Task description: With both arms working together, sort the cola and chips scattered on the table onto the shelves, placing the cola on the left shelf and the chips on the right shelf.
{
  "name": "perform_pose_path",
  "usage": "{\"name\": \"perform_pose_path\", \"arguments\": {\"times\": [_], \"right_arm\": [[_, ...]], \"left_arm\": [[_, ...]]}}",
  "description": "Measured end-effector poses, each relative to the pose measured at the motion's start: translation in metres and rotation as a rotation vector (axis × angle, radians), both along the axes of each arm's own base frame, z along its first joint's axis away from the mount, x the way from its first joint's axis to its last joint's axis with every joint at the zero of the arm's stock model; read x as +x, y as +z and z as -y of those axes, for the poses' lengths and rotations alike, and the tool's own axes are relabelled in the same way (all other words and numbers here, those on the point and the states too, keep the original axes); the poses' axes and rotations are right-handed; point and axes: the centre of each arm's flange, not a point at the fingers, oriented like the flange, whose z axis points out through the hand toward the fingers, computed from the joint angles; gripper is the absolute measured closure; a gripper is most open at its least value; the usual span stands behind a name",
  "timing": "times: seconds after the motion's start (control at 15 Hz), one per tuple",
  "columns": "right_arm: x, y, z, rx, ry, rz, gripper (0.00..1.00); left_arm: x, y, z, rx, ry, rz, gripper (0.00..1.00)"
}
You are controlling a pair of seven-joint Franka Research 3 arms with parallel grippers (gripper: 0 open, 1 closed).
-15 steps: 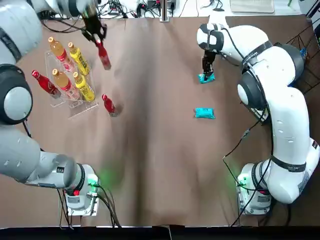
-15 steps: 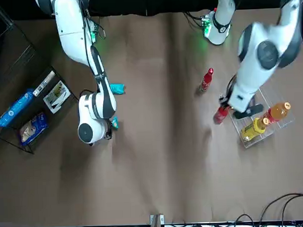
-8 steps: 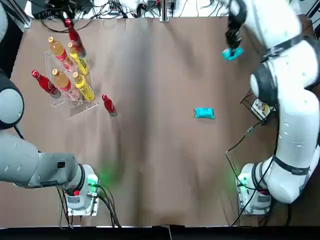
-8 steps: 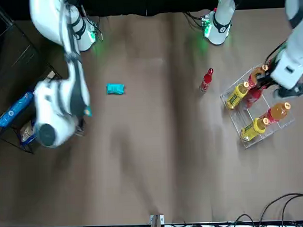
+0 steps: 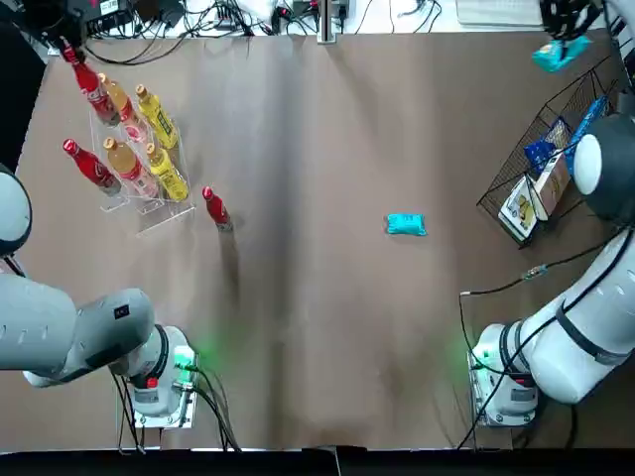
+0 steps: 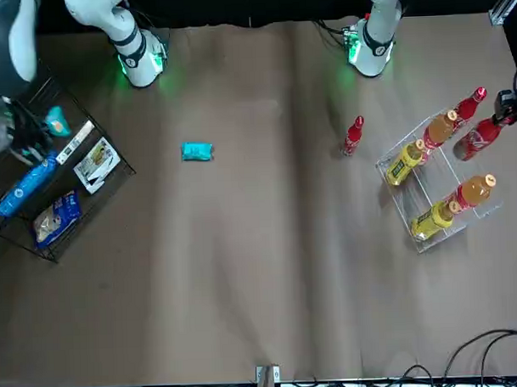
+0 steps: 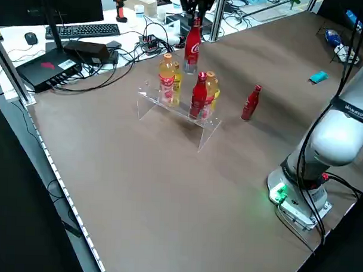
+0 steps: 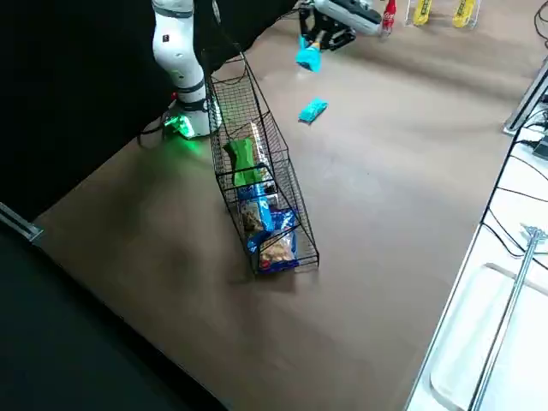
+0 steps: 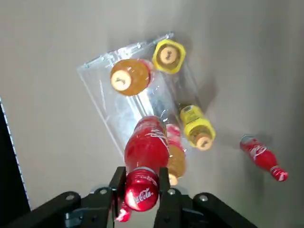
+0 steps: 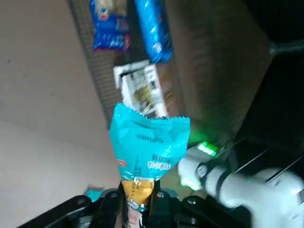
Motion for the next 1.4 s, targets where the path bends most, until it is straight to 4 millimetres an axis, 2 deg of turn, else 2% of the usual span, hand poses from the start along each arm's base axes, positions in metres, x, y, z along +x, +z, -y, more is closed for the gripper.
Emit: {"name": "perform_pose_path", "arguments": {"times": [0.2, 0.27, 0.47, 0.6, 0.8, 1.0, 1.33, 1.4], "right_arm": [[-0.009, 0.011, 0.04, -0.03, 0.056, -0.026, 0.81], [-0.014, 0.017, 0.072, -0.012, 0.089, -0.04, 0.81], [-0.031, 0.03, 0.128, 0.04, 0.124, -0.05, 0.81], [-0.041, 0.036, 0.154, 0.059, 0.121, -0.05, 0.81], [-0.044, 0.03, 0.169, 0.066, 0.108, -0.054, 0.81], [-0.039, 0.006, 0.18, 0.059, 0.114, -0.044, 0.81], [-0.038, -0.026, 0.201, 0.053, 0.104, -0.04, 0.81], [-0.039, -0.029, 0.202, 0.056, 0.104, -0.044, 0.77]], "left_arm": [[-0.013, -0.008, -0.04, -0.012, -0.015, -0.024, 0.68], [-0.021, -0.015, -0.06, -0.016, -0.012, -0.03, 0.68], [-0.029, -0.031, -0.077, -0.015, -0.006, -0.018, 0.68], [-0.033, -0.045, -0.083, -0.019, 0.002, -0.007, 0.68], [-0.034, -0.064, -0.087, -0.018, 0.005, 0.004, 0.68], [-0.035, -0.081, -0.09, -0.018, 0.01, 0.01, 0.68], [-0.04, -0.084, -0.095, -0.01, 0.02, 0.046, 0.68], [-0.041, -0.084, -0.095, -0.009, 0.021, 0.051, 0.68]]}}
